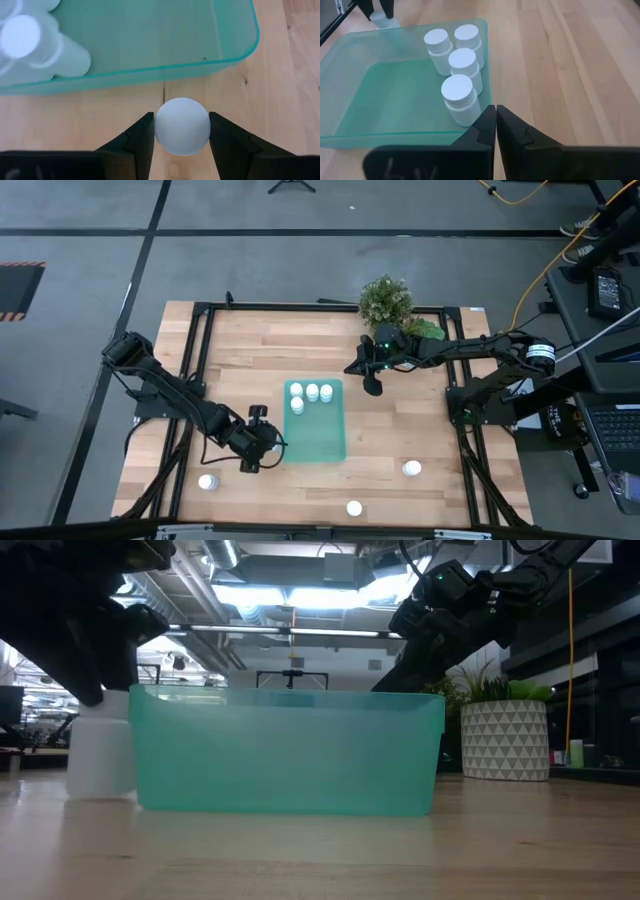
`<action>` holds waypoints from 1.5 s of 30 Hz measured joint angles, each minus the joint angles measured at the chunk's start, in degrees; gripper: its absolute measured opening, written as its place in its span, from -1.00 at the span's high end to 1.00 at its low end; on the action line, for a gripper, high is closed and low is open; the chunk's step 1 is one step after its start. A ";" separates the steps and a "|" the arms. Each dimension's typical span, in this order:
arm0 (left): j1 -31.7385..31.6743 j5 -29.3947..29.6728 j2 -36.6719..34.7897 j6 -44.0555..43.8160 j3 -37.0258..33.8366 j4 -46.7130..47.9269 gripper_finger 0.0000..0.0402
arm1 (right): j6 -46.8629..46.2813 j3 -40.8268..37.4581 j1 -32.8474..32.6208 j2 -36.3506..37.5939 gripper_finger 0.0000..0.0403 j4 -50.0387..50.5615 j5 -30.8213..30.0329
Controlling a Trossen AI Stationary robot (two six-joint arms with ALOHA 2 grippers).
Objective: Pick and place pill bottles into a basket
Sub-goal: Put the white pill bottle into the green bin
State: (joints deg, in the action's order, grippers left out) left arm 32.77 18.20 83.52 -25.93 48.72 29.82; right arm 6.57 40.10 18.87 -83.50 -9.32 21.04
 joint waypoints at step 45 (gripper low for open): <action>-21.06 -5.71 -2.47 28.43 2.13 -23.55 0.23 | 4.06 -0.31 0.00 0.04 0.91 1.15 0.00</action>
State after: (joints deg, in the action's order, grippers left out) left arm 11.71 12.50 81.05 2.50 50.85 6.26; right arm 10.63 39.79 18.87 -83.46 -8.18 21.04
